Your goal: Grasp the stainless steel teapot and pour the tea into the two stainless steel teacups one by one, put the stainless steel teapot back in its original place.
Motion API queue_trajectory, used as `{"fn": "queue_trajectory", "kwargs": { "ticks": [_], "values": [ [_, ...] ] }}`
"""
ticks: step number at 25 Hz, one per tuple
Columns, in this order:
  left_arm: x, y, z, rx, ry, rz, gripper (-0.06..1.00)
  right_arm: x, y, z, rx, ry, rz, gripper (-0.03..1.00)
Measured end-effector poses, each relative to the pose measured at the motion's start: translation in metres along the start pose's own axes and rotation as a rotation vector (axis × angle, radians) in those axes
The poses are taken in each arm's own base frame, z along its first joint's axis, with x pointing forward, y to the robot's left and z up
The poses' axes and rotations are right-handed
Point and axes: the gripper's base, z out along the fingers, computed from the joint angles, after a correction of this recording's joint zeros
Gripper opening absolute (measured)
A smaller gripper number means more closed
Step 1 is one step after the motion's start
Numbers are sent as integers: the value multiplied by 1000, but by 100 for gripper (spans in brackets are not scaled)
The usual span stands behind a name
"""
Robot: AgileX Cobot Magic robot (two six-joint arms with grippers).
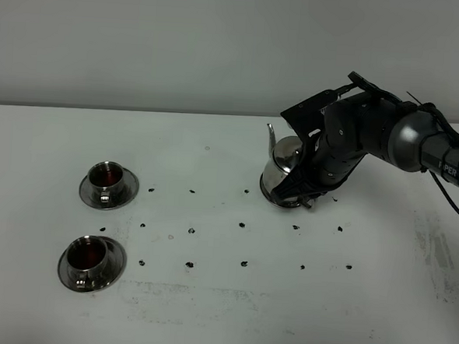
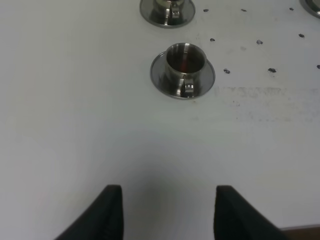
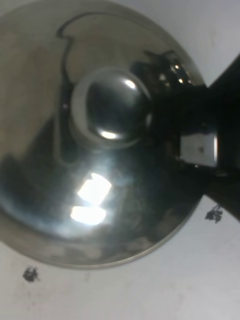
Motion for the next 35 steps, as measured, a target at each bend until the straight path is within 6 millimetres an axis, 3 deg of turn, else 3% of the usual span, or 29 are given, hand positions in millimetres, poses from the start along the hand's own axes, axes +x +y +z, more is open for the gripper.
{"fn": "queue_trajectory", "kwargs": {
  "ticks": [11, 20, 23, 26, 35],
  "values": [
    [0, 0, 0, 0, 0, 0, 41, -1, -1, -1, 9, 2, -9, 21],
    [0, 0, 0, 0, 0, 0, 41, -2, -1, -1, 11, -2, -11, 45],
    [0, 0, 0, 0, 0, 0, 41, -3, -2, -5, 15, -10, -13, 47],
    [0, 0, 0, 0, 0, 0, 41, -7, -4, -23, 24, -43, -13, 48],
    [0, 0, 0, 0, 0, 0, 41, -12, -13, -126, 83, -145, -22, 47]
  ]
}}
